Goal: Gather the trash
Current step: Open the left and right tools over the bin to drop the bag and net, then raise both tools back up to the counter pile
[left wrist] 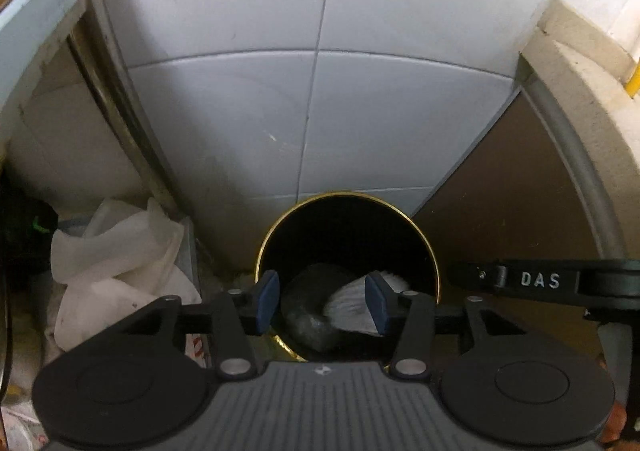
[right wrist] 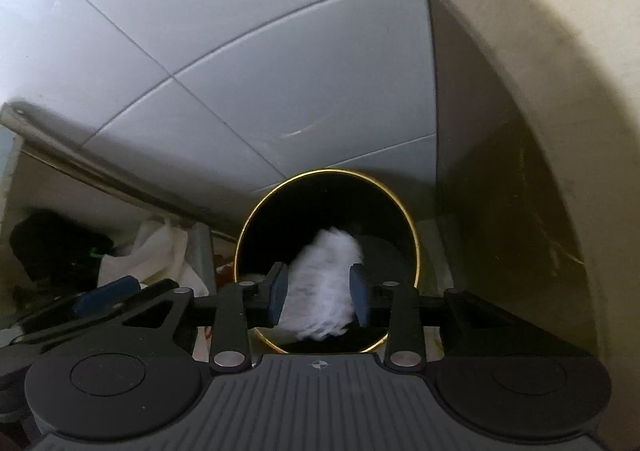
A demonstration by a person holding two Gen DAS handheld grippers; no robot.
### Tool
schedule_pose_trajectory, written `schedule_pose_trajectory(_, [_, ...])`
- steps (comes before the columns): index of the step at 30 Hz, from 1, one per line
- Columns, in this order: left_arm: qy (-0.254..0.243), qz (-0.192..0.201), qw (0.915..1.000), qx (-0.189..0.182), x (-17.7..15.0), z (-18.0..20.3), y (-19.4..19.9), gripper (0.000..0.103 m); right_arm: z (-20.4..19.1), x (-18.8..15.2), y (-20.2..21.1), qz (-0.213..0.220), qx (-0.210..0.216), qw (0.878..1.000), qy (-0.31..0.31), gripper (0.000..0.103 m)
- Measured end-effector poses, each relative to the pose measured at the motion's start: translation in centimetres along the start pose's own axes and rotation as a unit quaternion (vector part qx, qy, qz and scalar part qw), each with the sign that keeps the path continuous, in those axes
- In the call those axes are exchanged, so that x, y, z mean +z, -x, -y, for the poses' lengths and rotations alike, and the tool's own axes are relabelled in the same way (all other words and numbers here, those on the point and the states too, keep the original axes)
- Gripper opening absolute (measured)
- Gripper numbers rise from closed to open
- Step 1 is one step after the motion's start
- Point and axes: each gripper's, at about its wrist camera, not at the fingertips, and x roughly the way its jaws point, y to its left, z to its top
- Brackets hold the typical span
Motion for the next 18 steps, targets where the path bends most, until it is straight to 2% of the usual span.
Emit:
schedule_pose_trajectory(3, [0.005, -0.001, 1.0, -0.003, -0.3, -0.2, 0.3, 0.041, 0.2, 0.1, -0.8, -0.005, -0.006, 1.0, -0.008, 0.043])
schedule_pose_trajectory(7, [0.003, 0.005, 0.9998, -0.02, -0.1, 0.1, 1.6, 0.041, 0.0, -0.2, 0.0, -0.001, -0.002, 1.0, -0.008, 0.044])
schedule_pose_trajectory(9, [0.003, 0.01, 0.9994, -0.032, 0.1, 0.3, 2.4, 0.042, -0.1, -0.4, 1.1, 0.005, 0.0, 1.0, -0.006, 0.048])
schedule_pose_trajectory(14, [-0.008, 0.038, 0.9977, -0.056, 0.4, 1.2, 5.3, 0.049, -0.6, -0.8, 4.8, 0.045, 0.001, 0.999, 0.01, 0.06])
schedule_pose_trajectory(18, [-0.024, 0.056, 0.9951, -0.077, 0.7, 2.0, 7.4, 0.051, -1.0, -1.5, 8.7, 0.092, -0.003, 0.995, 0.026, 0.067])
